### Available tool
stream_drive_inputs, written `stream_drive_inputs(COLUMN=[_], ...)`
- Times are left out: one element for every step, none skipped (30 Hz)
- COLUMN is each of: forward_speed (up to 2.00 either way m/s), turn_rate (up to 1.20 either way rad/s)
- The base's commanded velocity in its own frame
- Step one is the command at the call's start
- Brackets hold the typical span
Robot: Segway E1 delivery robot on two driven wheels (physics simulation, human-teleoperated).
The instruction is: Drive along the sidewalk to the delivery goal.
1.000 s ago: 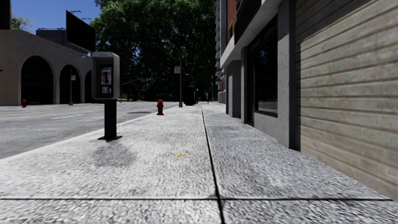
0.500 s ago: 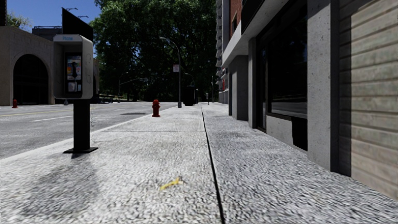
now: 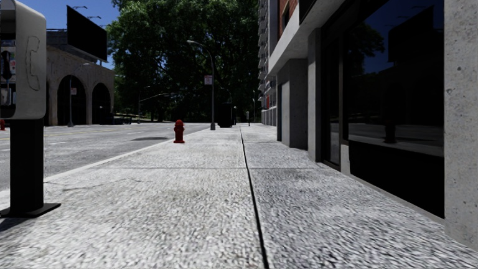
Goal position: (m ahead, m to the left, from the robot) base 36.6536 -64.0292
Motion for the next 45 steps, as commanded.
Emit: stream_drive_inputs(forward_speed=[2.0, 2.0, 2.0, 2.0, 2.0, 2.0, 2.0, 2.0, 2.0, 2.0, 2.0, 2.0, 2.0, 2.0, 2.0, 2.0, 2.0, 2.0, 2.0, 2.0, 2.0, 2.0, 2.0, 2.0, 2.0, 2.0, 2.0, 2.0, 2.0, 2.0, 2.0, 2.0, 2.0, 2.0, 2.0, 2.0, 2.0, 2.0, 2.0, 2.0, 2.0, 2.0, 2.0, 2.0, 2.0], turn_rate=[0.0, 0.0, 0.0, 0.0, 0.0, 0.0, 0.0, 0.0, 0.0, 0.0, 0.0, 0.0, 0.0, 0.0, 0.0, 0.0, 0.0, 0.0, 0.0, 0.0, 0.0, 0.0, 0.0, 0.0, 0.0, 0.0, 0.0, 0.0, 0.0, 0.0, 0.0, 0.0, 0.0, 0.0, 0.0, 0.0, 0.0, 0.0, 0.0, 0.0, 0.0, 0.0, 0.0, 0.0, 0.0])
